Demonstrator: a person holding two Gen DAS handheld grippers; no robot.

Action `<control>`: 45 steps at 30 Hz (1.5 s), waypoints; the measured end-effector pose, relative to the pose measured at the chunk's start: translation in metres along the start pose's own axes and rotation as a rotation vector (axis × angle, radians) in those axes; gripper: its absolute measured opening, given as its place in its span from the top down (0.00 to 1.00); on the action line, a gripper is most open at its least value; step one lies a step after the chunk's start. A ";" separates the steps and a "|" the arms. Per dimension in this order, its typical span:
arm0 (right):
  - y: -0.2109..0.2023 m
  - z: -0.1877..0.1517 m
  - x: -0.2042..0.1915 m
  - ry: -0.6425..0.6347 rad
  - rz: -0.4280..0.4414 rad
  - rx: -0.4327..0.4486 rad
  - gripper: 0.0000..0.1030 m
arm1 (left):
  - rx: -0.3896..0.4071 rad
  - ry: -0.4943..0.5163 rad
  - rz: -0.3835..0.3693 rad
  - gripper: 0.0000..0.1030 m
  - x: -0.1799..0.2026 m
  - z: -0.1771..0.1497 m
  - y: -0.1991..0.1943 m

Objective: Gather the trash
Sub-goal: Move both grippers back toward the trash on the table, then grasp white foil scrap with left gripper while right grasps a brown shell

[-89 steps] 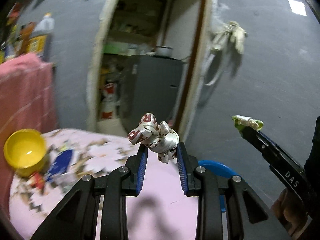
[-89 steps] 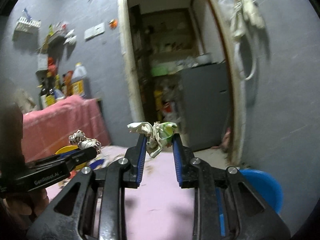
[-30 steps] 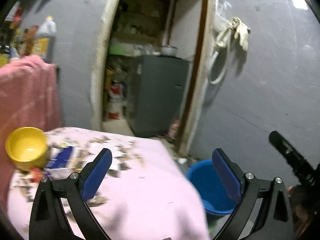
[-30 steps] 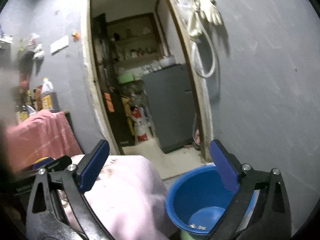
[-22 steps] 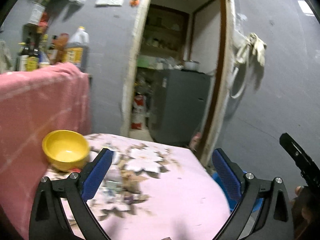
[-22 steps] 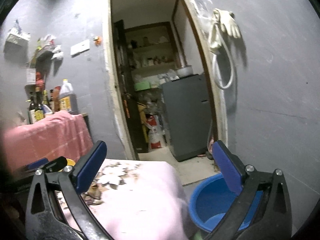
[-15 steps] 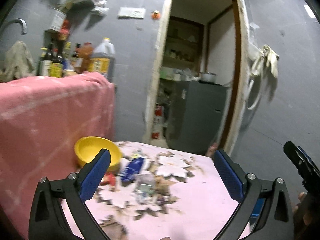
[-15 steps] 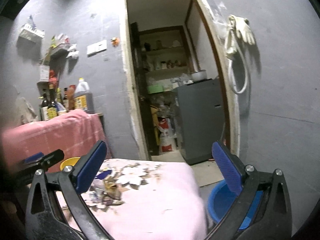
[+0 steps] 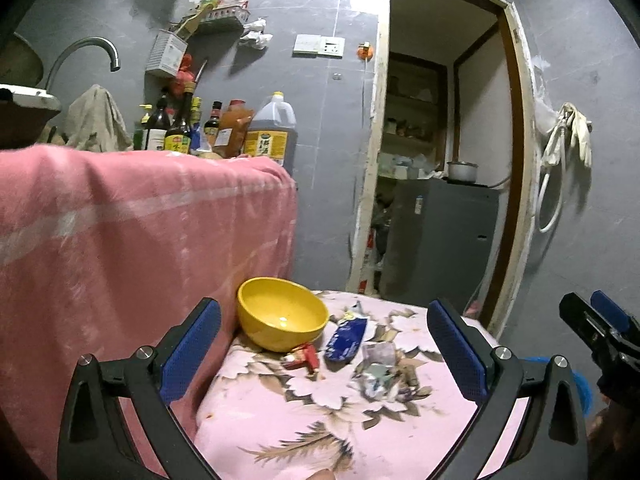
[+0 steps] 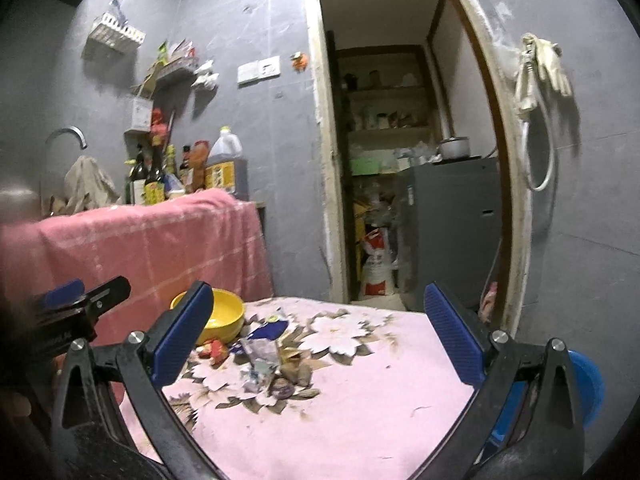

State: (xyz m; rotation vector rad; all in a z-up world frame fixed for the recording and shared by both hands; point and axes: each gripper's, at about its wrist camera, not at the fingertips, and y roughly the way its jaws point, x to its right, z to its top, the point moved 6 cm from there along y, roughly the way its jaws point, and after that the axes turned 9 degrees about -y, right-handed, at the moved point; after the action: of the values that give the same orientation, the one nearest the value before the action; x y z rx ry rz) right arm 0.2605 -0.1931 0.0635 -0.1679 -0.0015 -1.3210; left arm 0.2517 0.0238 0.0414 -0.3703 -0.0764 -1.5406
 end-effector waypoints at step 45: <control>0.163 -0.143 -0.015 -0.033 0.269 -0.663 0.26 | -0.669 -0.103 -0.079 0.58 0.011 -0.115 0.161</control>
State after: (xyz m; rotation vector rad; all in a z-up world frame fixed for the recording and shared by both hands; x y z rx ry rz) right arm 0.4008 -0.1574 -0.0989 -0.7270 0.4210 -1.0102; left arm 0.3891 -0.0212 -0.0938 -0.9840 0.3571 -1.5958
